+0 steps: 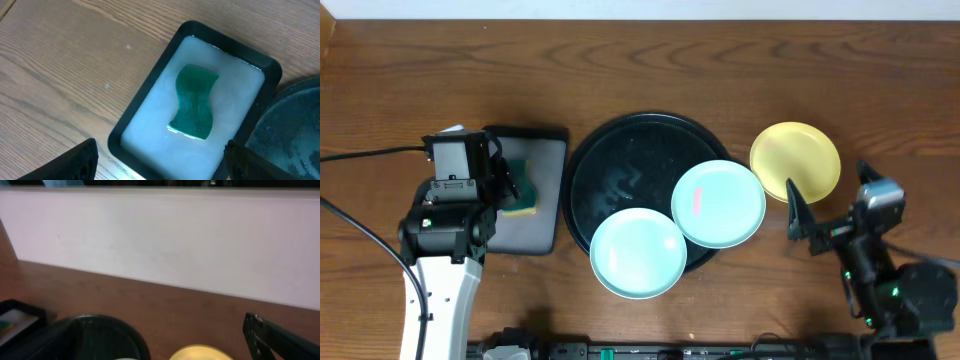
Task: Clean dirty plates on tray and stack at the side
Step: 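Open right gripper and withdraw it down-right from the yellow plate, then move the right gripper up-left to the rim of the upper blue plate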
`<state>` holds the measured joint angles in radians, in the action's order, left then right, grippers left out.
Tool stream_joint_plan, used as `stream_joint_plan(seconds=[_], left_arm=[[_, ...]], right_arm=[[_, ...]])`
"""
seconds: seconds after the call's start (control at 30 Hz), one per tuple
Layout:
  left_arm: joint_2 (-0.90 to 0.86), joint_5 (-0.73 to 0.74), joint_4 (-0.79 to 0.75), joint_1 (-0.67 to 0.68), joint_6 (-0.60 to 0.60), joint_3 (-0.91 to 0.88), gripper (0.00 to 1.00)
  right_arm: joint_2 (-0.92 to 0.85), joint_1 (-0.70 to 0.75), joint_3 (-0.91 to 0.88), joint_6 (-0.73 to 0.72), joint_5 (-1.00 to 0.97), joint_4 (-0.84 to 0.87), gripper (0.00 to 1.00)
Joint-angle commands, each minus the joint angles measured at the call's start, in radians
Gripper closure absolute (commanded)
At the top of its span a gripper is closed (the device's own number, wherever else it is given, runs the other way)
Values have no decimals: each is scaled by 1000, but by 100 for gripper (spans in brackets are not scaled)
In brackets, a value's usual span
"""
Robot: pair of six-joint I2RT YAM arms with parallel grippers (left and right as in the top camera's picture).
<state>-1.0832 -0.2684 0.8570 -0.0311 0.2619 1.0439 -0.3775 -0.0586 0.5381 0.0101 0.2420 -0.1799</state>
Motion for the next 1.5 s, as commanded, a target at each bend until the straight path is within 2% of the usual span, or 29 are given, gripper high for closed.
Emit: stream_joint_plan(seconds=[0.0, 0.37, 0.9, 1.1, 1.47], left_arm=[[-1, -13, 3, -3, 1, 21, 19], [-1, -13, 3, -3, 1, 21, 19], [-1, -13, 3, -3, 1, 21, 19], [-1, -13, 3, -3, 1, 21, 19], [-1, -13, 3, -3, 1, 21, 19]], right_arm=[[93, -9, -97, 5, 22, 95, 1], [252, -9, -259, 6, -48, 440, 1], [373, -9, -486, 5, -58, 682, 1], [373, -9, -534, 6, -59, 684, 1], [373, -50, -533, 2, -152, 502, 1]])
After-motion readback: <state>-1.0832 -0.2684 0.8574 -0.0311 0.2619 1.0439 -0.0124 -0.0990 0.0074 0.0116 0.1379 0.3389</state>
